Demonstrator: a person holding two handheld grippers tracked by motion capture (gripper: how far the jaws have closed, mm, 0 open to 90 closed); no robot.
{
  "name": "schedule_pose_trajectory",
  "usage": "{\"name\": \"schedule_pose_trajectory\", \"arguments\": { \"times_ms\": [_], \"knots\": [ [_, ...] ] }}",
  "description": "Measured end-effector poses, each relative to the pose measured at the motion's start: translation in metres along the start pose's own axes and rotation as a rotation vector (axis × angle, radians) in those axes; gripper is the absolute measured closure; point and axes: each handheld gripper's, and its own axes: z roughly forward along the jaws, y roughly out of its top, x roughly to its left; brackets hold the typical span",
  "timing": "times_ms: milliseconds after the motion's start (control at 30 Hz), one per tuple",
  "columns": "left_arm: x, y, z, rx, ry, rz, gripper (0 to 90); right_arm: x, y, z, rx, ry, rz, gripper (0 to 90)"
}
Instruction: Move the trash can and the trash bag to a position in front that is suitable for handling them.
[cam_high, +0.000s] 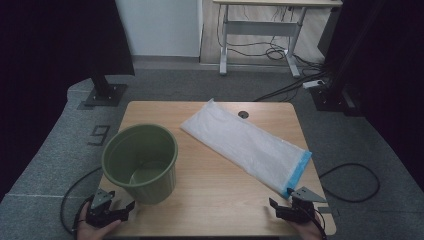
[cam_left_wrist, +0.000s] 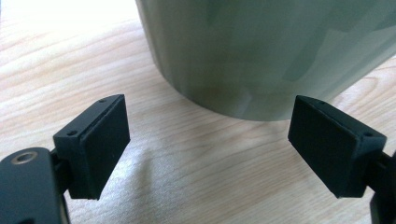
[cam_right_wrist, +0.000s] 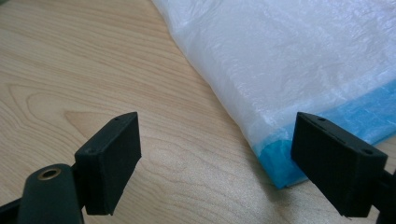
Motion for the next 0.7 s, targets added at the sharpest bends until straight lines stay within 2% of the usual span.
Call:
{"name": "schedule_pose_trajectory", "arguments": {
  "times_ms": [100, 133, 233, 400, 467, 600, 700],
  "knots": [
    [0.001, 0.000, -0.001, -0.008, -0.005, 0.000, 11.8, -0.001, 0.000, -0.003, -0.014, 0.001, -0.003, 18.4],
    [0.001, 0.000, -0.002, -0.032, -0.016, -0.002, 11.9, -0.002, 0.000, -0.004, -0.017, 0.008, -0.004, 19.7],
    [0.002, 0.001, -0.004, -0.048, -0.023, 0.002, 12.4, -0.003, 0.000, -0.006, -0.019, 0.019, -0.008, 19.8],
    [0.006, -0.002, -0.008, -0.061, -0.070, 0.026, 11.9, -0.002, 0.001, -0.008, -0.029, 0.036, -0.007, 19.1],
    [0.011, -0.007, -0.010, -0.067, -0.088, 0.007, 12.1, -0.001, 0.002, -0.008, -0.031, 0.032, -0.012, 19.1],
    [0.020, -0.010, -0.015, -0.081, -0.093, -0.017, 12.4, 0.004, 0.005, -0.013, -0.051, 0.052, -0.029, 19.1],
    [0.024, -0.006, -0.022, -0.130, -0.117, -0.031, 12.4, 0.003, 0.004, -0.014, -0.055, 0.060, -0.024, 19.1]
  ]
}}
